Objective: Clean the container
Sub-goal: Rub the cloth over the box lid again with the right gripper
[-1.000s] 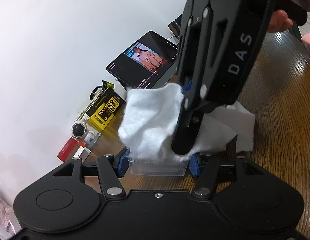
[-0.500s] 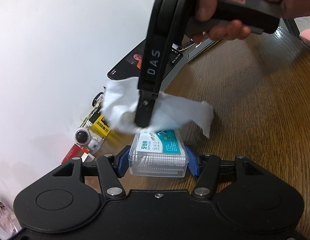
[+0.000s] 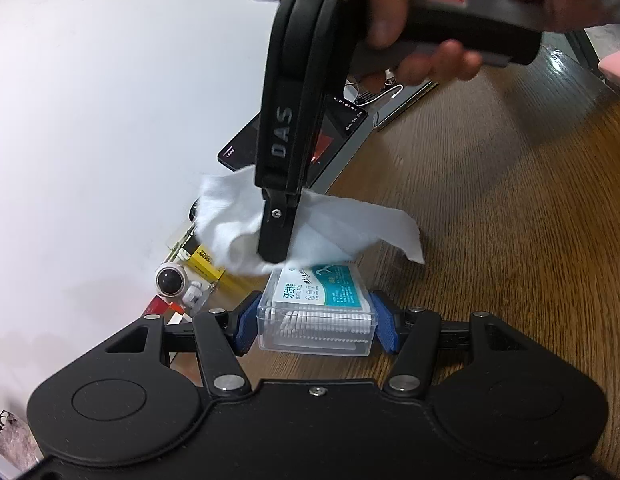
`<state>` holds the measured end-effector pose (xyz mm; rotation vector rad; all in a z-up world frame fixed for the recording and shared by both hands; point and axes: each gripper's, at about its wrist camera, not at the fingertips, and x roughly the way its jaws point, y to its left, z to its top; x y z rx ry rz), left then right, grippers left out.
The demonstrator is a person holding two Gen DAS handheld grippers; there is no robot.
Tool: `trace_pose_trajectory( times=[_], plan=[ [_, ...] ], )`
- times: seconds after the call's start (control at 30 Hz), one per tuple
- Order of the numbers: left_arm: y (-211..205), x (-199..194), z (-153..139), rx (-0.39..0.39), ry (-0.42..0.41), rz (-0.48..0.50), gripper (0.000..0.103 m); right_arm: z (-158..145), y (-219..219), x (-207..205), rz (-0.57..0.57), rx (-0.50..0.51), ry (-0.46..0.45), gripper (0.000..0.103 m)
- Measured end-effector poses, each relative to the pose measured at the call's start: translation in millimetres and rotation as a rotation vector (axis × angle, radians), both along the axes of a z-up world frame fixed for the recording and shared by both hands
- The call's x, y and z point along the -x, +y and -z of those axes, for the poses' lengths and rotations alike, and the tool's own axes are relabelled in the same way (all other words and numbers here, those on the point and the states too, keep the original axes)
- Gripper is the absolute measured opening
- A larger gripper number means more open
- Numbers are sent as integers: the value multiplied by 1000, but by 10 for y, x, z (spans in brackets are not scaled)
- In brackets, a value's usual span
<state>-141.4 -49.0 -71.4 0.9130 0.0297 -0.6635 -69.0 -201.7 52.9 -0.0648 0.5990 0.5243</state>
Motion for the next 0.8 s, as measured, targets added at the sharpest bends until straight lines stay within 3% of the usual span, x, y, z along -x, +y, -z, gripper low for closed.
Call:
trace_pose_trajectory(
  times=[0.17,0.43,0.6,0.67,0.8],
  plan=[
    [49,-5,20,0,0,2,57,15,-1,15,10,11,9,9],
    [237,-34,106,0,-1,5,57,272,-168,124,32,23,98,9],
    [150,-194,108,0,-1,6,57,192,-165,91,32,-22,52,9],
    [-20,-192,-111,-1,-2,6,57,135,-161,52,32,-61,30,9],
    [19,-68,-175,-1,-3,6,57,141,-173,37,39,-71,32,9]
  ],
)
